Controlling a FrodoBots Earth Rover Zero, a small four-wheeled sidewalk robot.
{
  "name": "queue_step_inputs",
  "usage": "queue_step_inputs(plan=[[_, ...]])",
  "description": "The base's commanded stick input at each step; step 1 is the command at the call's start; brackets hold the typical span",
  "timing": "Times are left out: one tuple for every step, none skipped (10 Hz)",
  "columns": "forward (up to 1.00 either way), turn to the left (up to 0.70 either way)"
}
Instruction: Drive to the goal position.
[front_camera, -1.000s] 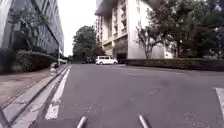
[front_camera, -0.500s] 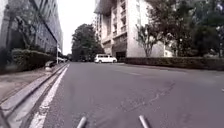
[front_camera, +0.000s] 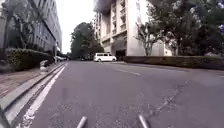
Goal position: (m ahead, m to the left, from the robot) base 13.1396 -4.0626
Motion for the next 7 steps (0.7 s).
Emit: queue_step_inputs(plan=[[0.70, 0.00], [0.70, 0.00], [0.70, 0.00], [0.70, 0.00], [0.70, 0.00], [0.70, 0.00], [0.70, 0.00]])
